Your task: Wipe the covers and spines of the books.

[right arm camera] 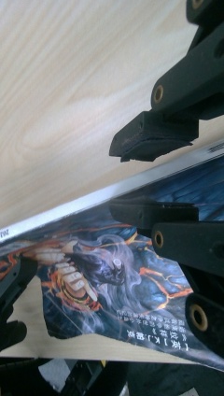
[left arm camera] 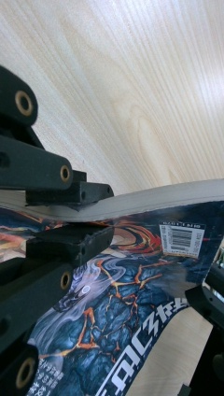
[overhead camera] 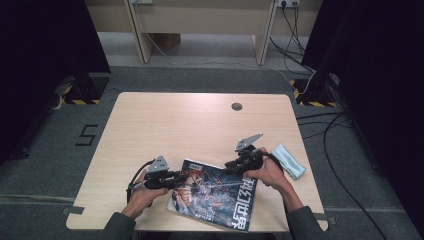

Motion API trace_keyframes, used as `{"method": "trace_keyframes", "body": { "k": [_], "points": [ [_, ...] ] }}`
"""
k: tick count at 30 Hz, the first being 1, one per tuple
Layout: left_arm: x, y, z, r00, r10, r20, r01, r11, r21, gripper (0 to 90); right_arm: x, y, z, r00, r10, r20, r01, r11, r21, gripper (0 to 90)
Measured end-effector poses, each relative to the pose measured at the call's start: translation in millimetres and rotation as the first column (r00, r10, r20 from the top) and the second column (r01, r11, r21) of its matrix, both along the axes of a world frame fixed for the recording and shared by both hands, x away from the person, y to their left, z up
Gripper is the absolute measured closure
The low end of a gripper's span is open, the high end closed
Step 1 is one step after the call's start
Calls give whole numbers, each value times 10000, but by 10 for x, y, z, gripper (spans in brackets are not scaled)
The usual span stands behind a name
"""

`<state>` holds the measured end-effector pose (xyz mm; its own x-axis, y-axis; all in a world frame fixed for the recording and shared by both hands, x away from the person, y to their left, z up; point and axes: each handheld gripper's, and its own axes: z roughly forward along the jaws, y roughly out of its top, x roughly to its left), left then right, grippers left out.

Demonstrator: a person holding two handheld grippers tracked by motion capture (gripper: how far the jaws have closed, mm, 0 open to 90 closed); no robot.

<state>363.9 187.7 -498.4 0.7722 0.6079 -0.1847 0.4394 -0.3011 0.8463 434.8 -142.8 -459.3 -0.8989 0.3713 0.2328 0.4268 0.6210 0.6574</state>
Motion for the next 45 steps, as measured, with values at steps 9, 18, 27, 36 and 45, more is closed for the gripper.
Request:
{"method": "trace_keyframes", "body": {
  "k": [9,18,27,36,45],
  "points": [
    [-20,10,35,9992,281,289,-278,9996,-99,801,20,-76,3,9976,-696,-1,696,9976,10,595],
    [-19,42,50,9966,639,518,-636,9980,-66,807,39,-241,96,9857,-1680,160,1677,9857,190,542],
    [-22,40,66,9938,837,735,-847,9964,100,805,44,-598,208,9391,-3344,795,3375,9409,-294,483],
    [-40,106,85,9886,1056,1075,-1102,9932,385,808,22,-1121,306,8579,-4916,1491,5061,8587,-810,472],
    [-47,100,82,9875,1058,1171,-1123,9924,500,806,116,-1598,26,7678,-6209,1583,6407,7435,-1914,486]
  ]
}}
